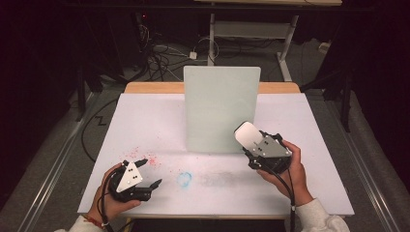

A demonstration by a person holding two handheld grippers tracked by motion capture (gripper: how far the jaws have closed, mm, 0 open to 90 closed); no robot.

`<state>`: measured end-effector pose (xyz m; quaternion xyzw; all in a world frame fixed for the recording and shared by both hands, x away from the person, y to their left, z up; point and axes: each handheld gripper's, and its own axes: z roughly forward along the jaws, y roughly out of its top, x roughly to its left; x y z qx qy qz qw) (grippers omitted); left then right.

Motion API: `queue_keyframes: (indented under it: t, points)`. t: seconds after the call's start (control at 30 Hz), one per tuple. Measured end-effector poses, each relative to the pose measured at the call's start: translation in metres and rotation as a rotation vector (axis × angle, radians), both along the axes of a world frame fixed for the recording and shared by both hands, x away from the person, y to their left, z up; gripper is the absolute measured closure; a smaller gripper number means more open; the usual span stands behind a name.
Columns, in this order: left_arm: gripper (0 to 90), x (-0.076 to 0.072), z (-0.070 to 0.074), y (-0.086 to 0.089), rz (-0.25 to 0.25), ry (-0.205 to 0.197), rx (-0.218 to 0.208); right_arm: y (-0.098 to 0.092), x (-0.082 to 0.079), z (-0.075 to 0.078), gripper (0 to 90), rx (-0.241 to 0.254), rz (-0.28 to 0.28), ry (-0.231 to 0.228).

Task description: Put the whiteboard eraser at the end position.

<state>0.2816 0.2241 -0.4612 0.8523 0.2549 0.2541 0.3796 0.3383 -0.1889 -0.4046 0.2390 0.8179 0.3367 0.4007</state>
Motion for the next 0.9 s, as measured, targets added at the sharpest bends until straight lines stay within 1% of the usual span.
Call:
queue_keyframes:
  t: [0.2, 0.43, 0.57, 0.67, 0.8, 0.9]
  points:
    - [20.4, 0.000, 0.000, 0.000, -0.001, 0.000, 0.001, 0.007, -0.005, 0.000, 31.0, -0.018, 0.049, 0.029]
    - [20.4, -0.001, 0.000, 0.000, -0.001, 0.001, 0.000, 0.017, -0.009, -0.004, 31.0, -0.046, 0.120, 0.087]
    - [20.4, -0.001, 0.000, 0.001, -0.001, -0.002, 0.000, 0.023, -0.011, -0.007, 31.0, -0.063, 0.150, 0.101]
    - [20.4, -0.001, 0.000, 0.000, -0.003, -0.001, 0.001, 0.027, -0.011, -0.009, 31.0, -0.069, 0.176, 0.133]
    - [20.4, -0.001, 0.000, 0.001, -0.001, -0.001, 0.001, 0.035, -0.011, -0.012, 31.0, -0.116, 0.206, 0.169]
    - [20.3, -0.001, -0.001, 0.000, -0.003, 0.002, 0.006, 0.038, -0.010, -0.013, 31.0, -0.127, 0.221, 0.192]
